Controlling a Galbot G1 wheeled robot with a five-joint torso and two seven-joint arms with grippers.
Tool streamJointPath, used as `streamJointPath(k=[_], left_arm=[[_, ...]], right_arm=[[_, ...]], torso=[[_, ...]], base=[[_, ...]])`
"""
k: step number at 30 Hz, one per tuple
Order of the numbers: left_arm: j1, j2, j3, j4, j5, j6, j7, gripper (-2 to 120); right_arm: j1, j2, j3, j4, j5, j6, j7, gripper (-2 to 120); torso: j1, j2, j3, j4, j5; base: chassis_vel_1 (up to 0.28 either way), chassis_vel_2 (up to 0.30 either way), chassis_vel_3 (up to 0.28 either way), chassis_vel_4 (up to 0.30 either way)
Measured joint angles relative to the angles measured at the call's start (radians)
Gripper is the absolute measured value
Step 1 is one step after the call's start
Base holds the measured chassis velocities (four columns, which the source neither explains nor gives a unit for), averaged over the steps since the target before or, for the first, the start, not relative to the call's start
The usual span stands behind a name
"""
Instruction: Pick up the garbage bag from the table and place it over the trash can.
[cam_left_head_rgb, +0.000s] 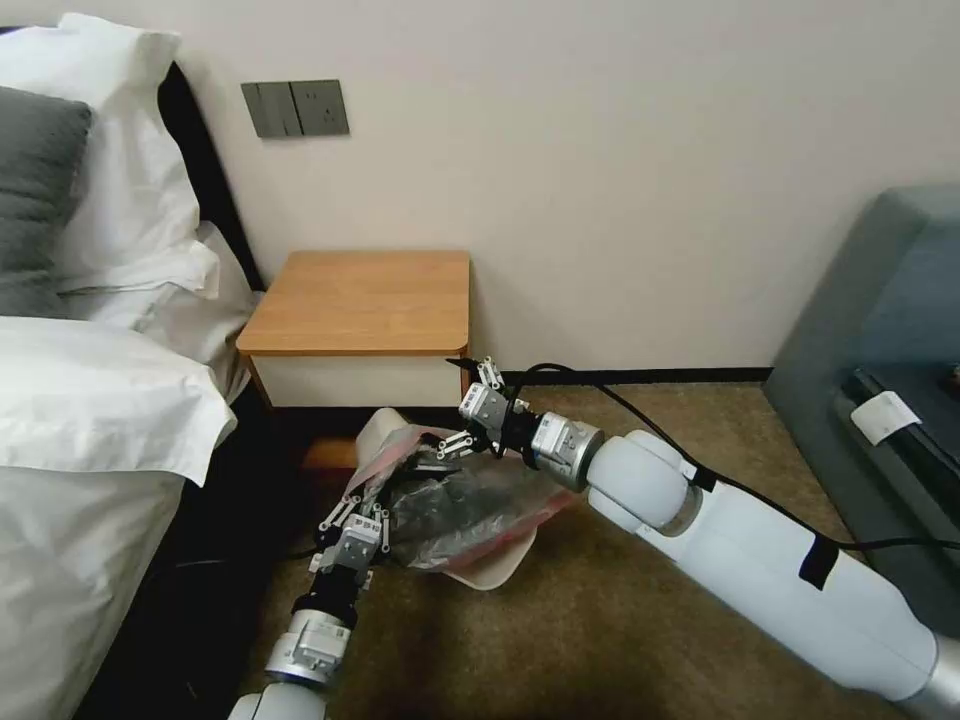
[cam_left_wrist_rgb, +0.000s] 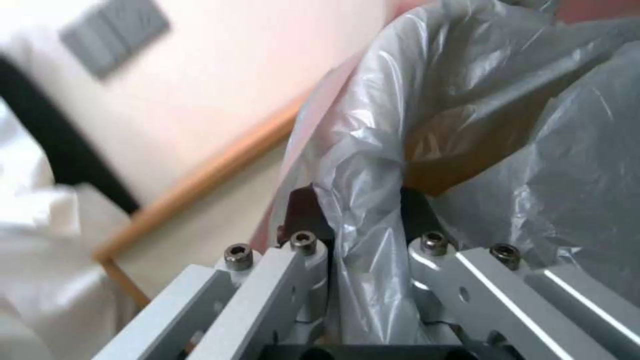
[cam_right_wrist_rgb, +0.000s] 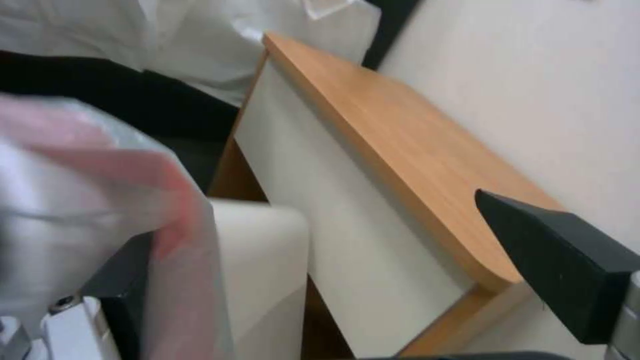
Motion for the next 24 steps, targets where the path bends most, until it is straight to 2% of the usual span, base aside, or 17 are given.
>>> streamJointPath(k=[9, 15, 19, 23, 24], left_arm=[[0.020, 0.004, 0.002, 0.018, 0.082, -0.099, 0.008, 11], [0.024, -0.001, 0.006, 0.018, 0.096, -0.127, 0.007, 11], [0.025, -0.003, 0.008, 0.008, 0.067, -0.134, 0.007, 11], [0.010, -0.009, -0.013, 0.005, -0.072, -0.071, 0.004, 11], [0.010, -0.009, -0.013, 0.005, -0.072, -0.071, 0.004, 11]], right_arm=[[0.070, 0.004, -0.030, -0.050, 0.039, -0.015, 0.008, 100], [0.081, 0.015, -0.042, -0.075, 0.039, -0.015, 0.008, 100], [0.080, 0.016, -0.037, -0.085, 0.035, -0.010, 0.008, 100], [0.029, -0.004, 0.037, -0.024, 0.030, -0.002, 0.010, 100], [0.029, -0.004, 0.037, -0.024, 0.030, -0.002, 0.010, 100]], torso=[[0.000, 0.000, 0.000, 0.0000, 0.0000], [0.000, 0.000, 0.000, 0.0000, 0.0000], [0.000, 0.000, 0.000, 0.0000, 0.0001], [0.000, 0.000, 0.000, 0.0000, 0.0001], [0.000, 0.000, 0.000, 0.0000, 0.0001]], base=[[0.000, 0.000, 0.000, 0.000], [0.000, 0.000, 0.000, 0.000], [0.000, 0.000, 0.000, 0.000], [0.000, 0.000, 0.000, 0.000], [0.000, 0.000, 0.000, 0.000]])
